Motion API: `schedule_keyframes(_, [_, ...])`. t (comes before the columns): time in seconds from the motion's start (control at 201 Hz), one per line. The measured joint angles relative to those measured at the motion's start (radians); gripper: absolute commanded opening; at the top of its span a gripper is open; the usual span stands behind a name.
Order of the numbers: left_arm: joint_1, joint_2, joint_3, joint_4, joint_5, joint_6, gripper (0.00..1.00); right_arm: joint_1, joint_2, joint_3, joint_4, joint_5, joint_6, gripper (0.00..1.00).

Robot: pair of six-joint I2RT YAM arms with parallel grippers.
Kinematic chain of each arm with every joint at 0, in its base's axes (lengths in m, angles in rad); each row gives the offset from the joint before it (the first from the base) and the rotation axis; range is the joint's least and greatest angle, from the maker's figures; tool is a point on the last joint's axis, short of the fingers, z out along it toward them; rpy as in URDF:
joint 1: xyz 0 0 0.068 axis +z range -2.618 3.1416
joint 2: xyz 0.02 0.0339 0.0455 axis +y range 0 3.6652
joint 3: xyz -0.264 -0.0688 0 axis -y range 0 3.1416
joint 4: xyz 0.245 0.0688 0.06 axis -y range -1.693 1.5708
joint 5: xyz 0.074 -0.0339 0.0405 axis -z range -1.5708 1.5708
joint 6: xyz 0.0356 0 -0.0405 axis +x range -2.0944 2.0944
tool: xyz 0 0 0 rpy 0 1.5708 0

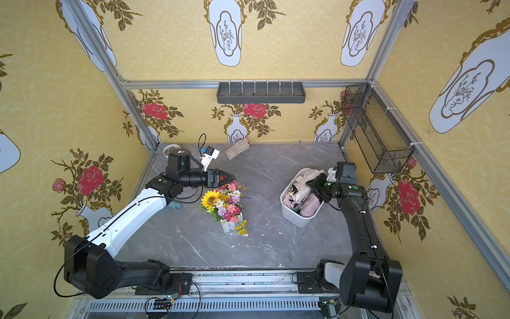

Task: Put the umbrella into the storage box
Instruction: Place the umbrella in the storage box.

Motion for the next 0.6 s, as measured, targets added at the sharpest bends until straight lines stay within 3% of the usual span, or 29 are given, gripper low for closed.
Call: schedule_keyframes(0.597, [0.000, 0.024, -0.006, 0.000, -0.009, -0.004, 0.65, -0.027, 0.177, -0.023, 0.103, -0.082, -0.054, 0.21])
